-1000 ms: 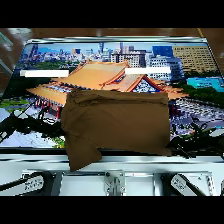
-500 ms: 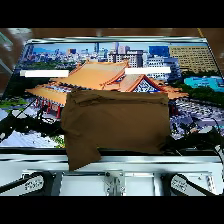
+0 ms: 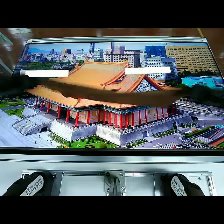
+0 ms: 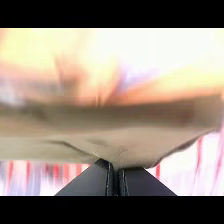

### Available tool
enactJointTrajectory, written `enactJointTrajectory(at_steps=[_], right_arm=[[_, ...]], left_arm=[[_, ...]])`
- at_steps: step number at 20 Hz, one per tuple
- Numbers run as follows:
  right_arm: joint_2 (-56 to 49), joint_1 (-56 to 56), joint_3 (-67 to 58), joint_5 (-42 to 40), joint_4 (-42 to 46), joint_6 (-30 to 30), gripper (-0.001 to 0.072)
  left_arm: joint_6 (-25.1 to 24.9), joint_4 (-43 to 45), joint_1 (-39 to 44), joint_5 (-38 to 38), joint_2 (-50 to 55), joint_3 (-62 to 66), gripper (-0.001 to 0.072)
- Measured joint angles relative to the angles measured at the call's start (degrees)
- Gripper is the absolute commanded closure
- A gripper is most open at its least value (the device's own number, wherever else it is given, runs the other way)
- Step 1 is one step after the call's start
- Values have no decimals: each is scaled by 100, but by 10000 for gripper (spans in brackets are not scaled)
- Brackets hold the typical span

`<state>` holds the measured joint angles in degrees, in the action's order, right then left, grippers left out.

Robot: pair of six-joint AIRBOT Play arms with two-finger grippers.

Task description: Fold the shirts.

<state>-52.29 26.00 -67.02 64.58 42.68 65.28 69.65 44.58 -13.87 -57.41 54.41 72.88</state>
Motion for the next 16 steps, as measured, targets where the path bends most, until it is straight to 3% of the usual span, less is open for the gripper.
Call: enactJointTrajectory(at_steps=[3,6,11,16], right_arm=[[706,-4,-1727,-776,175,256,649],[1204,-4,-2920,-975,874,573,649],[1814,-7,-3735,-66,1939,868,649],[1921,-7,-3884,1198,2627,1060,649]], left_arm=[[2,-114,0,586,-551,1759,667],[245,341,0,715,-1014,3042,667],[621,1502,0,-11,-1679,3783,667],[929,2227,0,-1250,-1895,3862,667]])
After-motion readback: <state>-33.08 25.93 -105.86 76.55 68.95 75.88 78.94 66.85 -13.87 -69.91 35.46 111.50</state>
